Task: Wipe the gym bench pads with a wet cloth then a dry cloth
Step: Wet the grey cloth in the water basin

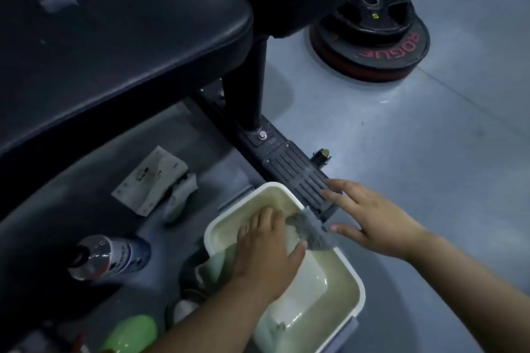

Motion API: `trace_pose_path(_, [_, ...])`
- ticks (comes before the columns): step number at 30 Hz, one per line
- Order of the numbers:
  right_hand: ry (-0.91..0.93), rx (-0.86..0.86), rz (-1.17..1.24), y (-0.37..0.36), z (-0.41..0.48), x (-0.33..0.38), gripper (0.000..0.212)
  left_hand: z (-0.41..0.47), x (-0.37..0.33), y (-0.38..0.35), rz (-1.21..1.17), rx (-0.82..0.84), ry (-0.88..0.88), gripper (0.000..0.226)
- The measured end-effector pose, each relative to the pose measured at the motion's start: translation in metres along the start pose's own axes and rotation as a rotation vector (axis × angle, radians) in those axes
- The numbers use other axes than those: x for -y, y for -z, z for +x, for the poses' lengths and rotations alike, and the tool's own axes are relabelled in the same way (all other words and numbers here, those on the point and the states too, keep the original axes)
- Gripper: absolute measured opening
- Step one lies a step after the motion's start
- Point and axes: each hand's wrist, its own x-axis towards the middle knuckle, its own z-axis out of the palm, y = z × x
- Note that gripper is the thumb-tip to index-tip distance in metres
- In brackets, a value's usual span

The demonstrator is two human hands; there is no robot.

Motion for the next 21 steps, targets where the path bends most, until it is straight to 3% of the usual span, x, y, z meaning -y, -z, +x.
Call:
trace_pose_path(4, [-0.007,0.123,-0.04,-0.015,0.02,-0.01,0.071,0.022,0.009,-0.009,-0.245,0.076,0.092,0.059])
trace_pose_path(15, [0.04,0.196,0.128,-0.031,0.035,-0.018,0.063,0.04,0.017,-0.034,-0.397,0.215,0.136,0.063])
trace_pose_path(21, [0.023,0.13,0.381,-0.031,0.039,-0.013,0.044,0.048,0.008,-0.039,-0.544,0.172,0.086,0.023])
